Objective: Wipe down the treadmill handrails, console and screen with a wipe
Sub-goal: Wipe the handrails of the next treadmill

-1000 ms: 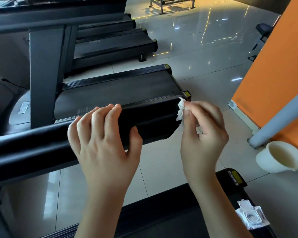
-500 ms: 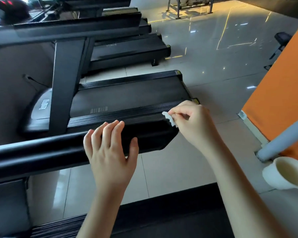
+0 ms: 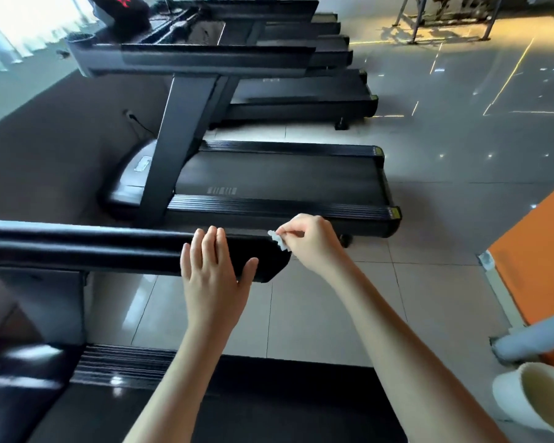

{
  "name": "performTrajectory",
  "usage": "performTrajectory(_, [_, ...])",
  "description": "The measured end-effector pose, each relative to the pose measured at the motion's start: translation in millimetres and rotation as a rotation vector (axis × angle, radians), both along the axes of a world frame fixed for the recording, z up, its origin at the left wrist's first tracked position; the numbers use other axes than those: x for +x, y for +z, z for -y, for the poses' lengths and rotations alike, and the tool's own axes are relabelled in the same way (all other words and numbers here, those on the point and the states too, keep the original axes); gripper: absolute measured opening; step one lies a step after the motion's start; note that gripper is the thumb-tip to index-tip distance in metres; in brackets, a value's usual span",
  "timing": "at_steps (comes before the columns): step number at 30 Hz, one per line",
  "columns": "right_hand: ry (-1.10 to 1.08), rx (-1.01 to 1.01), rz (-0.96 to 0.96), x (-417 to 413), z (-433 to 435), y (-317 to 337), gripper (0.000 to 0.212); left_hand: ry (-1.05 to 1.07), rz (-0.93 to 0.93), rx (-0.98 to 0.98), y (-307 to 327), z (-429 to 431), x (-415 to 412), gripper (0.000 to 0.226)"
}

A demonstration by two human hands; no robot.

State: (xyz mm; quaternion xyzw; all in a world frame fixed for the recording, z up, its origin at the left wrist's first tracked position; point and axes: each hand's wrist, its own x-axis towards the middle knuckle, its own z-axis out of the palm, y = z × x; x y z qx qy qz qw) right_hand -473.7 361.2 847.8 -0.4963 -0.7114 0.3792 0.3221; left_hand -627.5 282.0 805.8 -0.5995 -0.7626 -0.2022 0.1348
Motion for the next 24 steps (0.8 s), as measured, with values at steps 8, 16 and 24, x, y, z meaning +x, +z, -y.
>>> performTrajectory(8, [0.103, -0.109, 0.080, 0, -19, 3, 0.020, 0.045, -0.082, -0.049, -8, -2, 6, 0.079])
performTrajectory(16, [0.310, -0.234, 0.182, -7, -45, 10, 0.022, 0.072, -0.136, -0.027, -17, -5, 7, 0.078])
performTrajectory(24, [0.430, -0.375, 0.078, -11, -60, 1, 0.022, 0.098, -0.095, -0.095, -13, -4, 12, 0.080])
